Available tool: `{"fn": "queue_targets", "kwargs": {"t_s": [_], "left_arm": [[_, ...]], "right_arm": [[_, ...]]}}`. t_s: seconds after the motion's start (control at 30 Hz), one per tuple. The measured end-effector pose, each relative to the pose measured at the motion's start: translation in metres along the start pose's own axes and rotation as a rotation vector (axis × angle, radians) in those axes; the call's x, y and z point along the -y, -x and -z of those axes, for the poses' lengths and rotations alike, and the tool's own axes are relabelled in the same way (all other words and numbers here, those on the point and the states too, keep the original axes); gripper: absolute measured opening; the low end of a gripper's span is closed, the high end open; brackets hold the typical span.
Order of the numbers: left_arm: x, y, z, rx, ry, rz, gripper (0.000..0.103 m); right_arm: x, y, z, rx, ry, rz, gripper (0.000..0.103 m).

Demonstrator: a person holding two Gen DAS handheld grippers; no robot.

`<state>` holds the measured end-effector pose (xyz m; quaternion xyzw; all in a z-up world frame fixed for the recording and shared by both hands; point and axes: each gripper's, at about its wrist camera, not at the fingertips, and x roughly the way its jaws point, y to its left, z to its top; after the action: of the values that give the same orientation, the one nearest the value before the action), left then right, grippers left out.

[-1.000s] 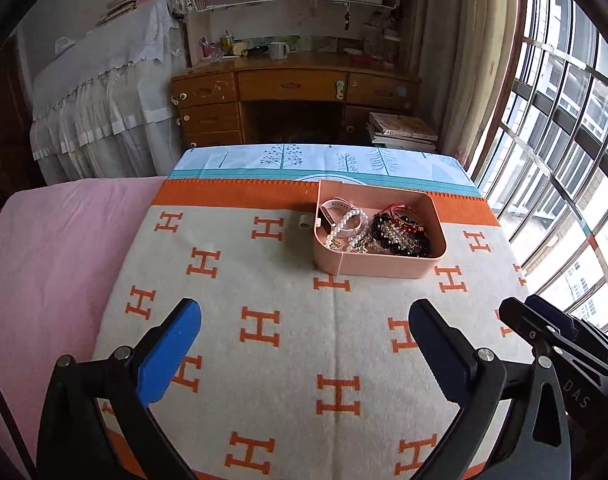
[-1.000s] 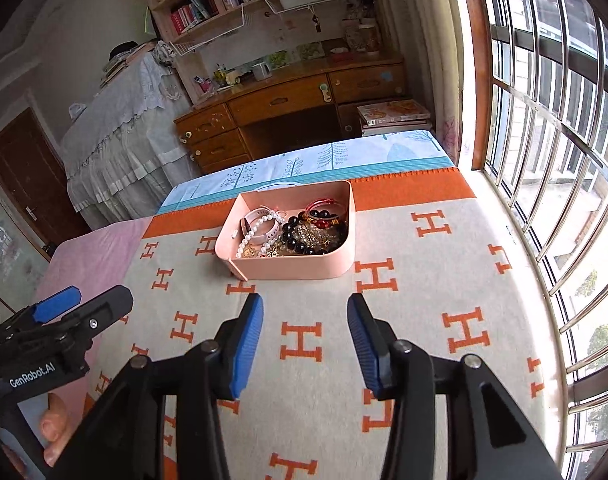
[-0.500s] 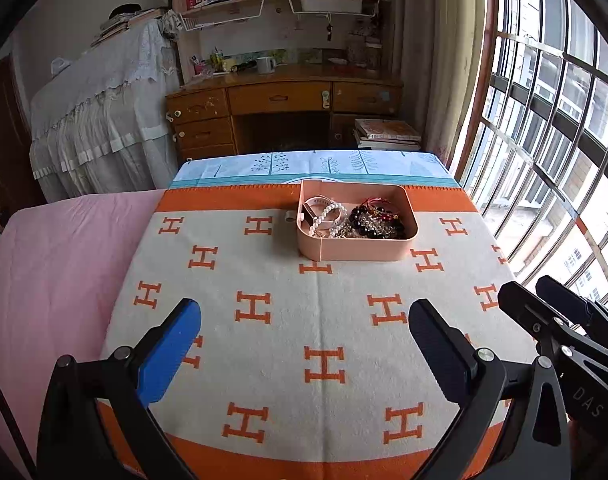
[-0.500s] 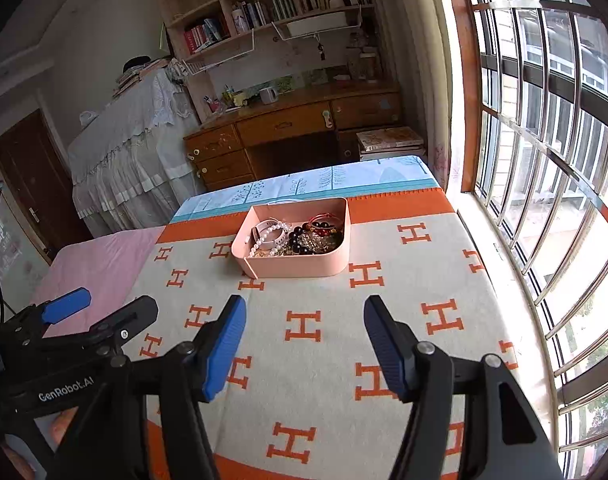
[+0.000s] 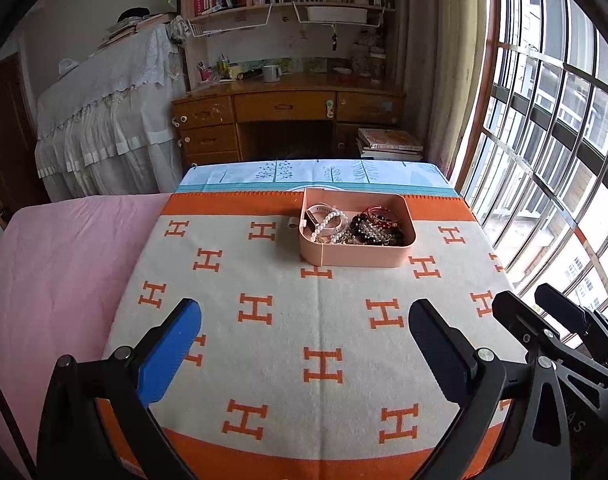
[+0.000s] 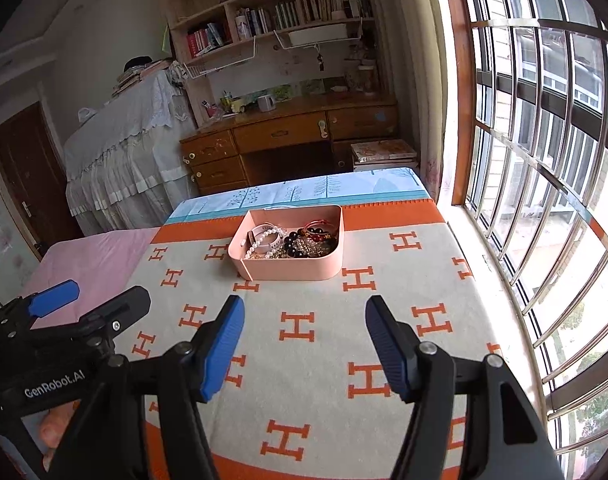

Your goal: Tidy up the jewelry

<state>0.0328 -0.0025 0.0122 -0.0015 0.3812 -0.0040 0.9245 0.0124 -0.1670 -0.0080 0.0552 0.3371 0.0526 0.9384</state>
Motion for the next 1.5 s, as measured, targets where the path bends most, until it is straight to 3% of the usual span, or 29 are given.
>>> {"fn": "queue_targets", "kwargs": {"t_s": [1.5], "left_arm": [[-0.0025,0.0025,0.0069,-0.012,0.004,-0.003,0.102]], "right_arm": [[0.001,0.0001,0.0015,-0.007,0.013,0.016,0.064]]}}
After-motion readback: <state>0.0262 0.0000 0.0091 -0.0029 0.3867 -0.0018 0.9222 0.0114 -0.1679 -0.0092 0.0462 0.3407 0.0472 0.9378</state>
